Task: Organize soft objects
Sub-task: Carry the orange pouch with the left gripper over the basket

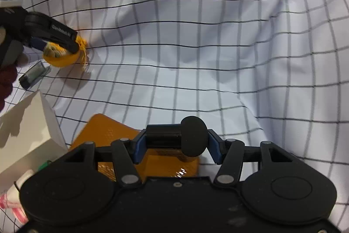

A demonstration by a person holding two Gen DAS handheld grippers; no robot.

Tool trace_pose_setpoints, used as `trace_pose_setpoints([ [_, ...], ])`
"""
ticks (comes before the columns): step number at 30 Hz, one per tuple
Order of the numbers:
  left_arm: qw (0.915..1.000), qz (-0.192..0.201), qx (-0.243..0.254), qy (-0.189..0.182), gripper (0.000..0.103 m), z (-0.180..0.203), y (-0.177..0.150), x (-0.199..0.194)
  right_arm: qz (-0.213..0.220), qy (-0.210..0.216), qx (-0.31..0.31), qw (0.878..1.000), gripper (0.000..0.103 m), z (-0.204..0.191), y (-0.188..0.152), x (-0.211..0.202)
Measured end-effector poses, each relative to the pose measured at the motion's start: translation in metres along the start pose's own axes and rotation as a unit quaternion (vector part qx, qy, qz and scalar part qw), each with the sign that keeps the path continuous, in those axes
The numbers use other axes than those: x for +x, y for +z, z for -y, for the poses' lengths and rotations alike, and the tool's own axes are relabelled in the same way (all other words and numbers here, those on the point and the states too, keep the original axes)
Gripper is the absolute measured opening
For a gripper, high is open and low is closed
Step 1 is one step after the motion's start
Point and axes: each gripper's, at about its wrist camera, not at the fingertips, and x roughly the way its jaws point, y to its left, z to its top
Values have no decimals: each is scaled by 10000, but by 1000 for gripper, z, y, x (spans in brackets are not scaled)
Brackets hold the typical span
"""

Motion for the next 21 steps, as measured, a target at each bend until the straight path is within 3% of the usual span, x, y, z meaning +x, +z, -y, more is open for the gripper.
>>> trace_pose_setpoints([
  [10,9939,167,437,-1003,67,94,13,-43,-39,-280,258,9993,56,32,-24,-25],
  [17,9809,-162,814,-1758,67,170,-11,-62,-62,-431,635,9970,56,60,-44,-47],
  [21,9735,-342,1028,-2016,67,194,-31,-70,-111,-520,797,9954,56,73,-60,-57],
])
